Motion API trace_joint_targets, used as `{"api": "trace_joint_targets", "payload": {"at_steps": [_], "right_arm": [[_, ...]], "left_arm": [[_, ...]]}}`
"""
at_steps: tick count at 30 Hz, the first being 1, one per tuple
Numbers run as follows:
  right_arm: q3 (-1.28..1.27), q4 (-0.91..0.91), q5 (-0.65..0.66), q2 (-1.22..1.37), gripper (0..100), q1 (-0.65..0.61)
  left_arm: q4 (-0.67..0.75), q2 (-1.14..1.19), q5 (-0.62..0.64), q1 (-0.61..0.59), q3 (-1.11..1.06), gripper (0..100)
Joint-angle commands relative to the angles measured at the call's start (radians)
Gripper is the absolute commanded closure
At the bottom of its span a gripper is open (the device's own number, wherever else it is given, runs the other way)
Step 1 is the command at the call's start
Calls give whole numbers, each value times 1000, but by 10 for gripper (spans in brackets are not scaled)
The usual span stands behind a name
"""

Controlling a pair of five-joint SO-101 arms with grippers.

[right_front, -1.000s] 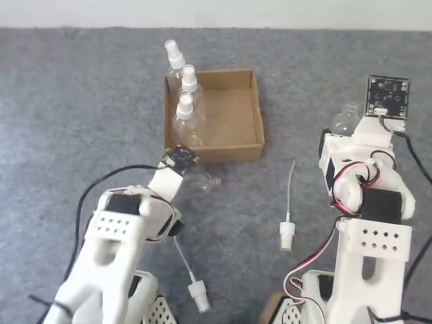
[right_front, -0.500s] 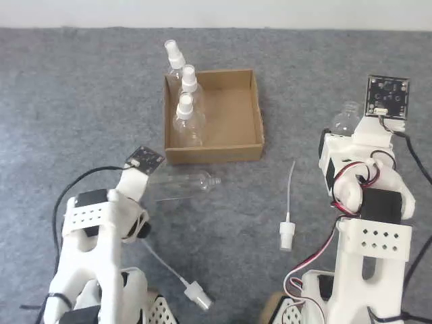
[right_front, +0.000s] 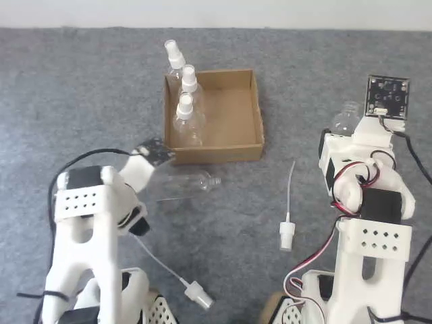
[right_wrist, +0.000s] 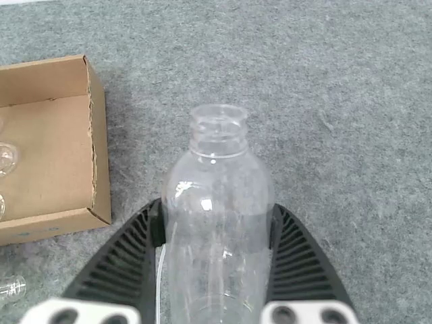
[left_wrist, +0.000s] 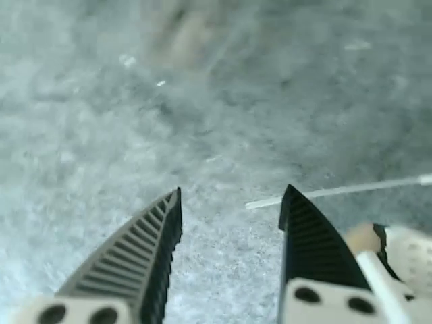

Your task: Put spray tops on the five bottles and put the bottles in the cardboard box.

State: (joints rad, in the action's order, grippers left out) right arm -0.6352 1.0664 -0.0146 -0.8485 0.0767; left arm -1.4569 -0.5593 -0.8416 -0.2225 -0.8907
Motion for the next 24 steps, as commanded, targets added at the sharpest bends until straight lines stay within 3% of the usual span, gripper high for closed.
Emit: {"api": "trace_joint_targets", "payload": {"at_steps": [1, 13, 24], "right_arm": [[23, -24, 23, -27, 943, 15], [28, -28, 72, -35, 943, 45], [35, -44, 72, -27, 943, 77]], "left_arm": [[-28, -2, -51, 75, 53, 776], [-84, -2, -83, 399, 50, 777], [-75, -2, -83, 647, -88, 778]]}}
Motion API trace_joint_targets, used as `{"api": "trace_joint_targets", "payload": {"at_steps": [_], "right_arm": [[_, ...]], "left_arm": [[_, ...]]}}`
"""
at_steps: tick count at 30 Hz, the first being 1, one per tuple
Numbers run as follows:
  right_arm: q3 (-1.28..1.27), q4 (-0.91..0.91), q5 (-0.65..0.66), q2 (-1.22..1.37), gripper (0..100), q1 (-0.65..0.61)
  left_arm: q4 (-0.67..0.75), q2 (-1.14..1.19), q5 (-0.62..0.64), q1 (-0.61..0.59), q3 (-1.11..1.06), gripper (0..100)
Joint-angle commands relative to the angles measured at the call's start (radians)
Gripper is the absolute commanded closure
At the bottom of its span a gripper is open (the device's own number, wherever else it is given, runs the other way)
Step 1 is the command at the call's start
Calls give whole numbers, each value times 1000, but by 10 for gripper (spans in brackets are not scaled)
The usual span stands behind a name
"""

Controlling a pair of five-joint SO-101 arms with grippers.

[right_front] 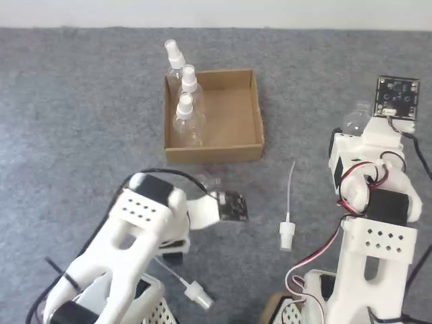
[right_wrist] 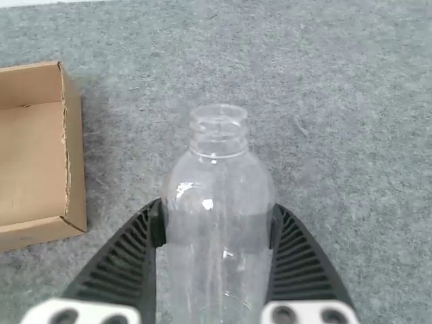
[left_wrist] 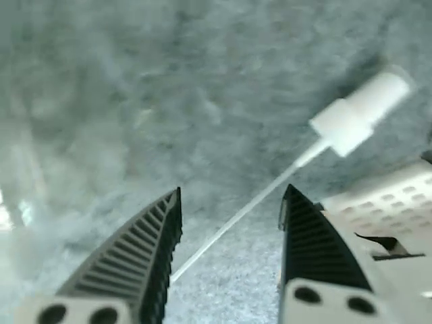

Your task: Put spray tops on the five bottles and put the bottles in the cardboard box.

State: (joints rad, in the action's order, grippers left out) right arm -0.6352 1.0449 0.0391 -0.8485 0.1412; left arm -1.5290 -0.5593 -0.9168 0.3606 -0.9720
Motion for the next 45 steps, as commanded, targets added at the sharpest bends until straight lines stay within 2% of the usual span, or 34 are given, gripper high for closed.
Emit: {"api": "trace_joint_targets", "payload": {"at_steps": [1, 18, 24, 31, 35, 39, 45], "right_arm": [[35, -22, 18, -27, 943, 13], [32, -22, 18, -27, 943, 13], [32, -22, 18, -25, 943, 12], [32, -24, 18, -25, 943, 12], [32, -24, 18, -25, 943, 12], [32, -24, 18, -25, 943, 12], [32, -24, 18, -25, 943, 12]], "left_arm": [[-3, -2, -6, 87, -12, 779], [49, 6, 2, 453, -47, 778], [180, 8, 77, 557, -142, 776], [206, 8, 100, 562, -159, 777], [287, 8, 103, 560, -220, 778], [308, 0, 180, 560, -223, 780], [336, 0, 199, 560, -229, 874]]}}
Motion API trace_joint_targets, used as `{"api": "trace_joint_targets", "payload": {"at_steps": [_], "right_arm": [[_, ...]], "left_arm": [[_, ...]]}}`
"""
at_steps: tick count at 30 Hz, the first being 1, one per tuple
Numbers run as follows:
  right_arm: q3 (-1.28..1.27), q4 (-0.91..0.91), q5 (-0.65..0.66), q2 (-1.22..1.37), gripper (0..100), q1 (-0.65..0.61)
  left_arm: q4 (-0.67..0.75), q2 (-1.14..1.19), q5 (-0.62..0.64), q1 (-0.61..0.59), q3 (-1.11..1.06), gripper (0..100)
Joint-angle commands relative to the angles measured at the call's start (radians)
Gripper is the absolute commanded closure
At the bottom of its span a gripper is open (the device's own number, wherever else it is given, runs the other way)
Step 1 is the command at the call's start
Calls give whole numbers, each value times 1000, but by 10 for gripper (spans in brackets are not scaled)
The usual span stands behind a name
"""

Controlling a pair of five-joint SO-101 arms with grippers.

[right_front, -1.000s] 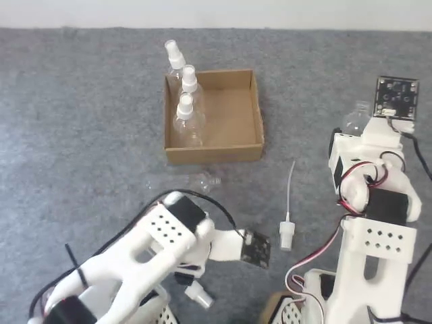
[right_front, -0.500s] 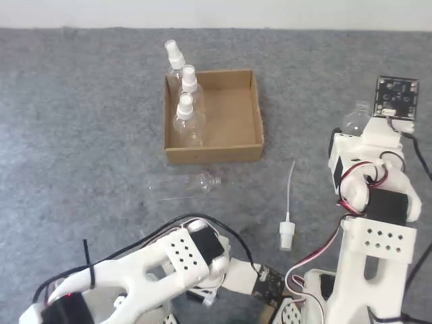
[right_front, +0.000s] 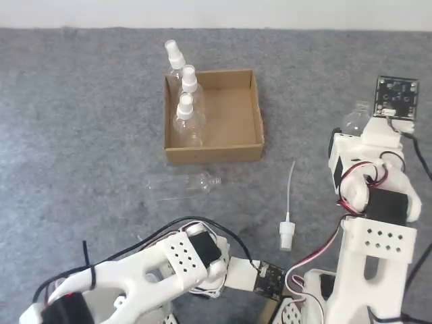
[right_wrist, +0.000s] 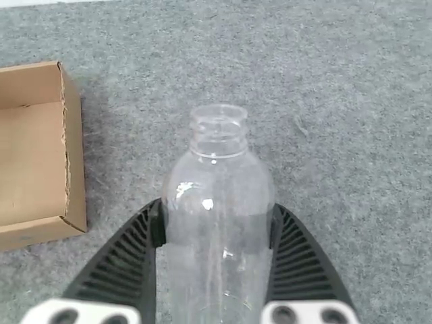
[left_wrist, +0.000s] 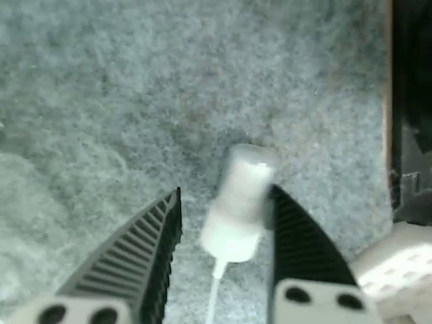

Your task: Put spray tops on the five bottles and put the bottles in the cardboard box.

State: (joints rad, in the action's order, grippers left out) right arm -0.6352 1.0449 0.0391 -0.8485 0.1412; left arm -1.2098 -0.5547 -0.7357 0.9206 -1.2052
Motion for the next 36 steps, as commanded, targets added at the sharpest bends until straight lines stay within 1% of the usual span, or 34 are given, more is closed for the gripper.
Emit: {"api": "trace_joint_targets", "payload": {"at_steps": [1, 7, 9, 12, 15, 18, 22, 26, 29, 32, 36], "right_arm": [[32, -24, 18, -25, 943, 12], [32, -24, 18, -25, 943, 12], [32, -24, 18, -25, 943, 12], [32, -24, 18, -25, 943, 8], [31, -24, 18, -25, 943, -16], [29, -22, 18, -25, 943, -25], [29, -22, 18, -25, 943, -25], [29, -22, 18, -25, 943, -25], [29, -22, 18, -25, 943, -25], [29, -22, 18, -25, 943, -25], [29, -22, 18, -25, 943, -25]], "left_arm": [[17, -5, 18, 0, 4, 889], [17, -5, 18, -2, 8, 947], [12, -5, 18, -6, 10, 948], [18, -5, 18, -75, 19, 925], [11, -5, 18, -187, 56, 893], [11, 2, 14, -290, 85, 889], [17, 2, 14, -364, 99, 884], [15, 3, 6, -374, 93, 882], [9, 5, -34, -379, 85, 842], [17, 5, -38, -379, 65, 809], [17, 5, -40, -379, 64, 809]]}}
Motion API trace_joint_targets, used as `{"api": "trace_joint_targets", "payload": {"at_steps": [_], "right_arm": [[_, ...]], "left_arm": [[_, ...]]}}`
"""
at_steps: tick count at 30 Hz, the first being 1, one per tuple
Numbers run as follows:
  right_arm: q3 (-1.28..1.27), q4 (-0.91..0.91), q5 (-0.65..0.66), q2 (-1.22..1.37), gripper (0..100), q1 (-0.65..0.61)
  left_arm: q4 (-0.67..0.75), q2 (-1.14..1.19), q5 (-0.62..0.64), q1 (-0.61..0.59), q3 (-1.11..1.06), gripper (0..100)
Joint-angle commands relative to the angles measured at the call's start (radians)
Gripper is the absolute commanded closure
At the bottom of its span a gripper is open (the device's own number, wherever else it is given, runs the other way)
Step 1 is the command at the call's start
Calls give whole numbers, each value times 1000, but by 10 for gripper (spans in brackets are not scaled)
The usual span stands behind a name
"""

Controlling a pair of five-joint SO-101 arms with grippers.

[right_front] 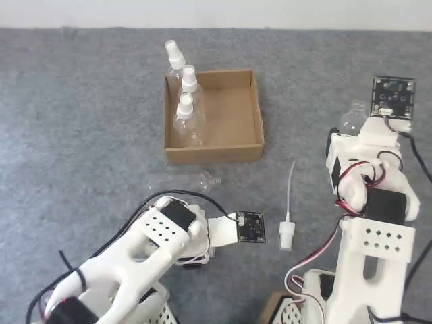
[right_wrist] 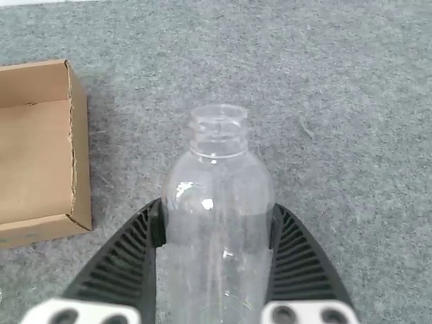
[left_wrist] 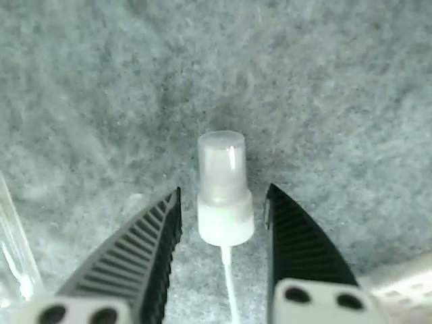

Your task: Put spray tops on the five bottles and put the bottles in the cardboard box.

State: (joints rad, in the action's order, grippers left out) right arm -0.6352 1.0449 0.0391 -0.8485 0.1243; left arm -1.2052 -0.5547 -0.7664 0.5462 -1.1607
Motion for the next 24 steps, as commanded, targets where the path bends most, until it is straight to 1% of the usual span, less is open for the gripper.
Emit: {"api": "trace_joint_targets", "payload": {"at_steps": [1, 3, 6, 10, 14, 19, 21, 24], "right_arm": [[29, -22, 18, -25, 943, -8], [29, -22, 18, -25, 943, -8], [29, -22, 18, -25, 943, -8], [29, -22, 18, -25, 943, -8], [29, -22, 18, -25, 943, -8], [29, -22, 18, -25, 943, -8], [29, -22, 18, -25, 943, -8], [29, -22, 18, -25, 943, -8]], "left_arm": [[12, 5, -9, -5, 18, 809], [14, 26, -8, -5, 19, 809], [40, 117, -6, -5, 27, 809], [17, 245, 26, -5, 114, 835], [9, 327, 28, -2, 163, 848], [-9, 321, 29, -3, 179, 863], [-11, 295, 29, 0, 179, 901], [-49, 242, 29, 2, 180, 961]]}}
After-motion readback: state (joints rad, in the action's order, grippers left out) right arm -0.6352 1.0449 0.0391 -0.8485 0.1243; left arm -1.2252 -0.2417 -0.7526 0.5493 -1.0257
